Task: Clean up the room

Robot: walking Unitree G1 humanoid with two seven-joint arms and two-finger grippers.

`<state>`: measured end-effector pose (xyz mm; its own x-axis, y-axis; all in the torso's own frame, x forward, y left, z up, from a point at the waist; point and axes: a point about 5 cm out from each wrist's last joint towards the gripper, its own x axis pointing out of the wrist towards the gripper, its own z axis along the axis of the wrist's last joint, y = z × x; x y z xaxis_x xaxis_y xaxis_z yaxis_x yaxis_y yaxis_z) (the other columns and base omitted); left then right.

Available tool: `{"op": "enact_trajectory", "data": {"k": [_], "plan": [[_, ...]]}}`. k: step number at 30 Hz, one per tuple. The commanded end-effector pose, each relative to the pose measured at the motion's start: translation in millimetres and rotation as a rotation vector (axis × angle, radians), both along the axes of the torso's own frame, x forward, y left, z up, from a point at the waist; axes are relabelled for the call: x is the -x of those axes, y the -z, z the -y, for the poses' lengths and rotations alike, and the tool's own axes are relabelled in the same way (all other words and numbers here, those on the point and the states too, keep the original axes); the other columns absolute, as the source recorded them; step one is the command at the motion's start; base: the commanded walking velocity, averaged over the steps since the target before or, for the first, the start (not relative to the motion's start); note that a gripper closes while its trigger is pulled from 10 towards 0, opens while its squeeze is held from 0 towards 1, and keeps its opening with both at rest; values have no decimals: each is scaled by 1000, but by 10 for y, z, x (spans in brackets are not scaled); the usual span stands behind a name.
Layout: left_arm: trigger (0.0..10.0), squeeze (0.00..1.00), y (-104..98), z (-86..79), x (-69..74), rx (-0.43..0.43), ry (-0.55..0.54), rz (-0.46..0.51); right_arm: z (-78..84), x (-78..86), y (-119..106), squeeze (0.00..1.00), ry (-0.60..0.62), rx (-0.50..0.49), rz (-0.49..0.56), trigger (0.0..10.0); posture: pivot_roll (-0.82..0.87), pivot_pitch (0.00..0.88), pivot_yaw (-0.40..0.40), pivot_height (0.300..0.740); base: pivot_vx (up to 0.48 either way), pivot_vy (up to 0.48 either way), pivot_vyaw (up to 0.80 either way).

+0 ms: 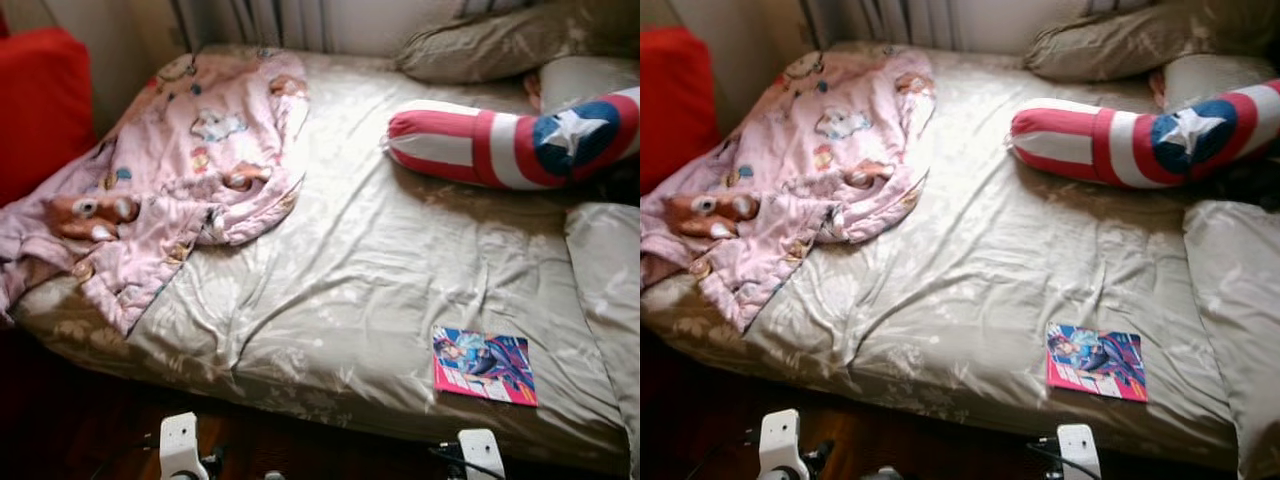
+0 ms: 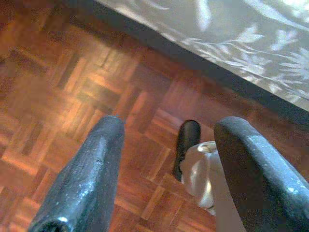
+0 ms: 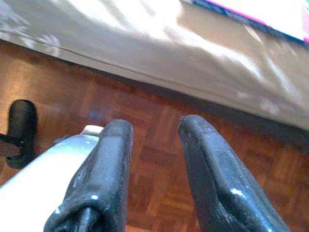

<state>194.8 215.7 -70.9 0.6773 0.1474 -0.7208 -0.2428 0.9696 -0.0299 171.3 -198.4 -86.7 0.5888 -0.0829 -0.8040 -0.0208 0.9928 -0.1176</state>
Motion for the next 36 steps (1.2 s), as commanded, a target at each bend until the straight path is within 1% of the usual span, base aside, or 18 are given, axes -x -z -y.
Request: {"op": "enact_trajectory", "data": {"k": [1, 12, 14, 21, 25, 31, 36], "plan": [[10000, 0, 52, 39, 80, 9, -11, -28, 72, 109, 36, 0, 21, 3, -30, 10000, 61, 191, -15, 740, 0, 401, 0], [10000, 0, 59, 78, 80, 21, -22, -26, 77, 99, 32, 0, 9, 5, -31, 10000, 64, 201, -24, 740, 0, 430, 0], [10000, 0, 62, 81, 86, 21, -18, -28, 114, 120, 33, 0, 22, 4, -30, 10000, 59, 205, -21, 740, 0, 480, 0], [10000, 0, 63, 83, 87, 19, -14, -29, 125, 137, 38, 0, 33, 3, -34, 10000, 62, 206, -19, 740, 0, 480, 0], [10000, 0, 63, 82, 87, 18, -14, -29, 120, 142, 42, 0, 32, 3, -40, 10000, 66, 205, -19, 740, 0, 480, 0], [10000, 0, 59, 61, 87, 14, -20, -27, 49, 105, 42, 0, 27, -6, -39, 10000, 73, 200, -18, 740, 0, 480, 0], [10000, 0, 59, 53, 91, 13, -23, -28, 31, 136, 57, 0, 21, -7, -45, 10000, 77, 194, -16, 740, 0, 480, 0]]}}
